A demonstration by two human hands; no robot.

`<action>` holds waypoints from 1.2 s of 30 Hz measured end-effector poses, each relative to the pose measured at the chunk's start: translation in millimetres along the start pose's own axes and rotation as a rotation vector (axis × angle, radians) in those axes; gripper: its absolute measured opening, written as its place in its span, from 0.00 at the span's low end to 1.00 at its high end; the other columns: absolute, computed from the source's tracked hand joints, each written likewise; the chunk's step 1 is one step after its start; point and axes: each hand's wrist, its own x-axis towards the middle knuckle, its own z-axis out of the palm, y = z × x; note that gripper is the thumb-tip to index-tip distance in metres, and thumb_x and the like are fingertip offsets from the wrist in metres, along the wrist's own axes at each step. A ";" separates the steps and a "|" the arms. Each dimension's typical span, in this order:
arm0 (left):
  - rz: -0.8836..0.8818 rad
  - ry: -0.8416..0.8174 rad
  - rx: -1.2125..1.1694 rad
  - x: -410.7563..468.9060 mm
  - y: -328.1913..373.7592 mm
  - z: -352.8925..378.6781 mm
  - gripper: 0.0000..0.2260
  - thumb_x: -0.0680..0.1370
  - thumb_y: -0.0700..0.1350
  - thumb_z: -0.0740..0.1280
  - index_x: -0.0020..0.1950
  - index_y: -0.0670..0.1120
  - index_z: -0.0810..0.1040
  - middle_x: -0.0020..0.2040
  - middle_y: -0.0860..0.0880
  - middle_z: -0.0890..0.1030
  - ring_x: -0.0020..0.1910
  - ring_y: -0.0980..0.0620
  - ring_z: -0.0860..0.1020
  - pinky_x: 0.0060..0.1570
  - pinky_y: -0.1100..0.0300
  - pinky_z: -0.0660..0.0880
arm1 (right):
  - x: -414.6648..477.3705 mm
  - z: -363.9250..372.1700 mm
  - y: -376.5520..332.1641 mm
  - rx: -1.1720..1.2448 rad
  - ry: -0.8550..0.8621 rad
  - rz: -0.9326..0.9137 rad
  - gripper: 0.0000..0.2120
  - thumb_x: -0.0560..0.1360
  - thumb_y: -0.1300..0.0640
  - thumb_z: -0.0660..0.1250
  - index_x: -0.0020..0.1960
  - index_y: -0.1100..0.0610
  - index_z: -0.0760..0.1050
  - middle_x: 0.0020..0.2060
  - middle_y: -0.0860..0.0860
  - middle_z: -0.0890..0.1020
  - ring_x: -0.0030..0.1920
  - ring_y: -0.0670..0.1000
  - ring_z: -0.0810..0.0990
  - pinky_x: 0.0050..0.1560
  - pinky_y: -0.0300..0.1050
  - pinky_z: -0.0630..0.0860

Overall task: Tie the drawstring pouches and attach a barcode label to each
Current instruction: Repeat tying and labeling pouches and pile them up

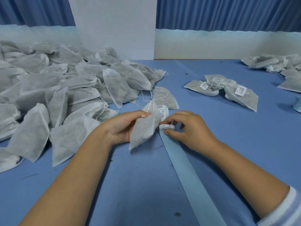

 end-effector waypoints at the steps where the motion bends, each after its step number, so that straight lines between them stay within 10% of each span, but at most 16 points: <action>1: 0.003 -0.001 -0.010 0.2 -0.3 -0.5 0.31 0.73 0.45 0.66 0.74 0.35 0.68 0.65 0.41 0.71 0.63 0.47 0.68 0.67 0.54 0.63 | 0.0 -0.3 -0.6 -0.004 -0.003 0.004 0.09 0.70 0.57 0.76 0.50 0.50 0.83 0.43 0.44 0.82 0.45 0.43 0.73 0.45 0.28 0.64; 8: 0.029 -0.040 -0.034 -1.1 0.2 -3.9 0.25 0.68 0.44 0.68 0.64 0.37 0.77 0.63 0.41 0.74 0.60 0.47 0.72 0.60 0.58 0.71 | -3.3 -1.8 -4.5 0.008 0.014 -0.027 0.08 0.71 0.53 0.75 0.50 0.51 0.82 0.44 0.44 0.83 0.46 0.44 0.77 0.46 0.32 0.69; 13: 0.038 -0.103 -0.089 -4.4 1.4 -0.5 0.13 0.69 0.42 0.65 0.50 0.38 0.83 0.48 0.41 0.83 0.31 0.53 0.82 0.28 0.66 0.76 | -2.2 -3.2 -5.5 0.025 0.014 -0.022 0.07 0.71 0.56 0.75 0.48 0.53 0.82 0.43 0.44 0.81 0.45 0.45 0.76 0.45 0.34 0.69; 17: 0.035 -0.105 -0.063 -5.2 1.8 2.6 0.12 0.69 0.42 0.66 0.49 0.40 0.83 0.46 0.43 0.83 0.33 0.53 0.81 0.30 0.66 0.76 | -1.7 -0.4 -5.5 0.006 0.032 -0.007 0.08 0.71 0.57 0.76 0.46 0.53 0.78 0.42 0.42 0.78 0.45 0.45 0.75 0.44 0.35 0.67; 21: 0.025 -0.066 -0.017 -3.2 0.8 3.6 0.23 0.70 0.42 0.69 0.65 0.39 0.75 0.60 0.40 0.73 0.58 0.46 0.71 0.55 0.58 0.68 | -1.8 2.6 -4.6 -0.018 0.018 -0.017 0.10 0.71 0.57 0.76 0.45 0.52 0.74 0.42 0.40 0.74 0.45 0.43 0.72 0.43 0.36 0.66; 28: 0.030 -0.035 0.062 -4.6 2.8 3.4 0.23 0.68 0.46 0.71 0.62 0.41 0.75 0.54 0.42 0.74 0.46 0.50 0.76 0.44 0.59 0.73 | -2.6 2.0 -2.9 -0.007 -0.026 -0.006 0.09 0.70 0.54 0.75 0.46 0.51 0.75 0.44 0.41 0.75 0.47 0.41 0.73 0.44 0.32 0.66; 32: 0.033 -0.035 0.055 -6.2 3.5 1.4 0.22 0.70 0.44 0.71 0.62 0.41 0.75 0.56 0.41 0.73 0.53 0.45 0.72 0.55 0.53 0.68 | -2.4 -1.0 -3.4 0.026 -0.025 -0.006 0.06 0.72 0.58 0.72 0.47 0.52 0.77 0.45 0.43 0.76 0.47 0.41 0.74 0.46 0.27 0.65; 36: 0.043 -0.030 0.113 -8.5 3.8 3.7 0.21 0.70 0.44 0.73 0.61 0.41 0.76 0.50 0.42 0.77 0.41 0.50 0.78 0.37 0.60 0.76 | -2.3 -1.1 -3.6 -0.006 -0.041 -0.013 0.04 0.74 0.59 0.72 0.47 0.53 0.79 0.44 0.44 0.75 0.44 0.41 0.73 0.45 0.26 0.64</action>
